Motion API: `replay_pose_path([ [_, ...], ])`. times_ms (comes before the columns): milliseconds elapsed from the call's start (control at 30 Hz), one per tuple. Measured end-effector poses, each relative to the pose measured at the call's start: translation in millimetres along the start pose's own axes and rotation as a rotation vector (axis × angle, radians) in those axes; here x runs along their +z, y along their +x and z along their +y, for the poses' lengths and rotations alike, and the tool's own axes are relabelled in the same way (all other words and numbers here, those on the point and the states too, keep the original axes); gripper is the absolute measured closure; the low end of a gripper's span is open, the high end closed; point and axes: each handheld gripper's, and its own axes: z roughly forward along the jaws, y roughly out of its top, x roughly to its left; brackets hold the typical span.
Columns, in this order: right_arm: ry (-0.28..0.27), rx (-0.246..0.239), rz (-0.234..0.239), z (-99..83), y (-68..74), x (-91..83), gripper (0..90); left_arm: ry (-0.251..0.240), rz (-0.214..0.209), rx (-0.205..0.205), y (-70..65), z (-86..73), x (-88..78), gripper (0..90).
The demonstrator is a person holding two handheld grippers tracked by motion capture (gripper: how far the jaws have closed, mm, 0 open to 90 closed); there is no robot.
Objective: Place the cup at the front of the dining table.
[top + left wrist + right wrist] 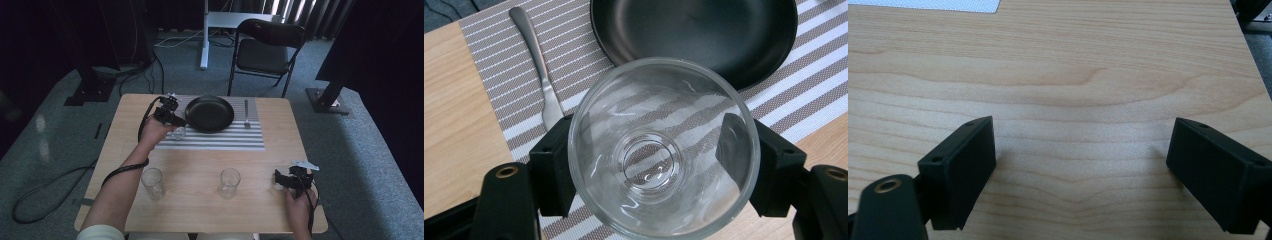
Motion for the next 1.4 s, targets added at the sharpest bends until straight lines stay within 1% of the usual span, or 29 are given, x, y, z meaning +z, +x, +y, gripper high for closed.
replay_pose_path([
  [67, 0.000, 0.000, 0.000, 0.0, 0.0, 0.0, 11.7, 0.006, 0.006, 0.005, 0.8, 3.6, 2.4, 28.8],
  [167, 0.000, 0.000, 0.000, 0.0, 0.0, 0.0, 11.7, 0.014, 0.000, 0.005, 3.6, 9.6, 6.2, 28.8],
  [267, 0.000, 0.000, 0.000, 0.0, 0.0, 0.0, 11.7, 0.017, 0.005, 0.008, 5.1, 14.3, 10.4, 28.8],
  [333, 0.000, 0.000, 0.000, 0.0, 0.0, 0.0, 11.7, 0.023, 0.002, 0.002, 7.2, 16.8, 13.7, 28.8],
  [367, 0.000, 0.000, 0.000, 0.0, 0.0, 0.0, 11.7, 0.027, 0.002, 0.012, 7.8, 17.5, 14.8, 28.8],
  [400, 0.000, 0.000, 0.000, 0.0, 0.0, 0.0, 11.7, 0.027, 0.003, 0.007, 8.5, 18.2, 16.5, 28.8],
  [467, 0.000, 0.000, 0.000, 0.0, 0.0, 0.0, 11.7, 0.032, 0.008, 0.001, 10.2, 19.2, 20.6, 28.8],
  [600, 0.000, 0.000, 0.000, 0.0, 0.0, 0.0, 11.7, 0.044, -0.005, -0.011, 12.5, 19.0, 27.3, 28.8],
  [667, 0.000, 0.000, 0.000, 0.0, 0.0, 0.0, 11.7, 0.056, -0.005, -0.001, 12.4, 18.1, 31.1, 28.8],
  [700, 0.000, 0.000, 0.000, 0.0, 0.0, 0.0, 11.7, 0.056, -0.003, -0.005, 12.7, 17.3, 32.3, 28.7],
  [733, 0.000, 0.000, 0.000, 0.0, 0.0, 0.0, 11.7, 0.063, -0.007, -0.006, 13.5, 16.0, 35.0, 28.8],
  [767, 0.000, 0.000, 0.000, 0.0, 0.0, 0.0, 11.7, 0.074, -0.013, 0.002, 14.0, 15.2, 36.6, 28.7],
  [800, 0.000, 0.000, 0.000, 0.0, 0.0, 0.0, 11.7, 0.053, -0.016, -0.016, 15.4, 13.8, 37.2, 28.7],
  [833, 0.000, 0.000, 0.000, 0.0, 0.0, 0.0, 11.7, 0.049, -0.018, -0.019, 15.9, 13.2, 37.1, 28.8],
  [900, 0.000, 0.000, 0.000, 0.0, 0.0, 0.0, 11.7, 0.032, -0.021, -0.009, 15.6, 11.0, 37.3, 28.7],
  [933, 0.000, 0.000, 0.000, 0.0, 0.0, 0.0, 11.7, 0.017, -0.027, 0.008, 15.2, 9.3, 37.5, 28.6],
  [967, 0.000, 0.000, 0.000, 0.0, 0.0, 0.0, 11.7, 0.009, -0.033, 0.017, 15.3, 8.3, 37.8, 28.3],
  [1000, 0.000, 0.000, 0.000, 0.0, 0.0, 0.0, 11.7, 0.013, -0.042, 0.025, 15.5, 7.6, 38.1, 28.0],
  [1067, 0.000, 0.000, 0.000, 0.0, 0.0, 0.0, 11.7, 0.000, -0.032, 0.009, 15.1, 5.7, 38.6, 19.4],
  [1100, 0.000, 0.000, 0.000, 0.0, 0.0, 0.0, 11.7, -0.003, -0.047, 0.003, 15.3, 4.2, 38.2, 19.4],
  [1167, 0.000, 0.000, 0.000, 0.0, 0.0, 0.0, 11.7, 0.003, -0.037, 0.007, 15.4, 2.5, 37.3, 19.4],
  [1233, 0.000, 0.000, 0.000, 0.0, 0.0, 0.0, 11.7, 0.002, -0.038, -0.005, 16.8, 0.3, 34.8, 19.4],
  [1300, 0.000, 0.000, 0.000, 0.0, 0.0, 0.0, 11.7, -0.010, -0.027, -0.009, 17.4, -1.6, 32.4, 19.4],
  [1400, 0.000, 0.000, 0.000, 0.0, 0.0, 0.0, 11.7, -0.004, -0.030, -0.018, 18.4, -5.0, 29.9, 19.4],
])
